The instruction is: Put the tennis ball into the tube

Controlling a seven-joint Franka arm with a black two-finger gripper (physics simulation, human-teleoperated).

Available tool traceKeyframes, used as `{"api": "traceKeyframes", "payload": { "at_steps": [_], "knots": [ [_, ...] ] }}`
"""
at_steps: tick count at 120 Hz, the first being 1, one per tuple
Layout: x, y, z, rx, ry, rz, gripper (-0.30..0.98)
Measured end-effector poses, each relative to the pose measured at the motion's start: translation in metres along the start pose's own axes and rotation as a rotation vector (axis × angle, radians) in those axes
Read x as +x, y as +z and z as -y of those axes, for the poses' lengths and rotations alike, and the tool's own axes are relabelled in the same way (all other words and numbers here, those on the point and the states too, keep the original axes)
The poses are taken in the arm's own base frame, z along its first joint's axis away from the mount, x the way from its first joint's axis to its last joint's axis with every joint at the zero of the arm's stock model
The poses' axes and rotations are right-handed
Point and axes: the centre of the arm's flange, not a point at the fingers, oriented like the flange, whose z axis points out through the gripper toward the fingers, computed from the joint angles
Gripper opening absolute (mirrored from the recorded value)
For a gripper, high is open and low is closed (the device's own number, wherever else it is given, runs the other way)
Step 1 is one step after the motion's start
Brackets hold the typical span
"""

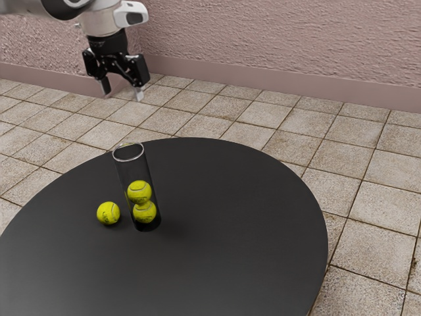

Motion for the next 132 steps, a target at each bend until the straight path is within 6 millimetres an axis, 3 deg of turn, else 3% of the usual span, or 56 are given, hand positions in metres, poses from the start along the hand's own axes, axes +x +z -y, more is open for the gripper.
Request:
{"api": "traceKeyframes", "payload": {
  "at_steps": [18, 26, 42, 64, 78, 96, 108, 132],
  "knots": [
    [-0.005, -0.001, -0.008, -0.014, 0.003, 0.009, 0.69],
    [-0.03, -0.009, -0.008, -0.027, 0.006, 0.009, 0.69],
    [-0.085, -0.012, 0.049, -0.03, -0.11, 0.003, 0.69],
    [-0.102, 0.006, 0.063, 0.005, -0.399, -0.026, 0.69],
    [-0.112, 0.054, 0.074, 0.006, -0.627, -0.024, 0.69],
    [-0.113, 0.101, 0.086, -0.008, -0.864, -0.059, 0.69],
    [-0.104, 0.115, 0.106, -0.053, -1.024, -0.103, 0.69],
    [-0.078, 0.182, 0.136, -0.091, -1.267, -0.075, 0.69]
  ]
}}
